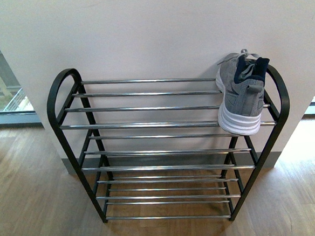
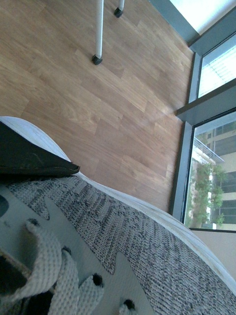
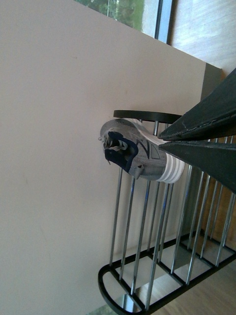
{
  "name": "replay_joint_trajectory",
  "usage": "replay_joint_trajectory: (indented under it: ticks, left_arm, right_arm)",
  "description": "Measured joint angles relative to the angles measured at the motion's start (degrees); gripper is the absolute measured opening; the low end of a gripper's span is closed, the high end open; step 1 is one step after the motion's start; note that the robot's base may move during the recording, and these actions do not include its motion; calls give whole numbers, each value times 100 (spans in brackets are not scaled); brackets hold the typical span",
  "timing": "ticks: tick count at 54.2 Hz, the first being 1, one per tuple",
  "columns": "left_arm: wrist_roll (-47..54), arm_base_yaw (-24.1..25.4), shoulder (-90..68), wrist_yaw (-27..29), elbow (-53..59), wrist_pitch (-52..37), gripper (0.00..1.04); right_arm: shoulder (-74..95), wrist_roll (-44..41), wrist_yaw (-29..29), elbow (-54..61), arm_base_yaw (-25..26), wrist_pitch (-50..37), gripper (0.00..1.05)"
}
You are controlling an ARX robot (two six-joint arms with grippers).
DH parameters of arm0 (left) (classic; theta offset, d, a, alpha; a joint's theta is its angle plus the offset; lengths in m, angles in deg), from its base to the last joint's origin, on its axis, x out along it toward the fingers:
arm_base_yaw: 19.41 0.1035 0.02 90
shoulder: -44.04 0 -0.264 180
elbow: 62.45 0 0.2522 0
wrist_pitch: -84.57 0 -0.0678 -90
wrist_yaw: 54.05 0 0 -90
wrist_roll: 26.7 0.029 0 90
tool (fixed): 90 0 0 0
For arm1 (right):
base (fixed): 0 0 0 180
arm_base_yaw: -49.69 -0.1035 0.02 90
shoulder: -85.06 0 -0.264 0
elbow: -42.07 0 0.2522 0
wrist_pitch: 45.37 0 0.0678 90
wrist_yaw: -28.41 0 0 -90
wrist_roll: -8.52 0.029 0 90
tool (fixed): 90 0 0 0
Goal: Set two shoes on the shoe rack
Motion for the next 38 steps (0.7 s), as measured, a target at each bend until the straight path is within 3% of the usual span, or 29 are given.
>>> replay_joint_trajectory:
  ticks: [38]
  left_arm:
    - [0, 0, 0, -2, 0, 0, 2]
  right_arm:
    - [-1576, 0, -2, 2, 0, 1532, 2]
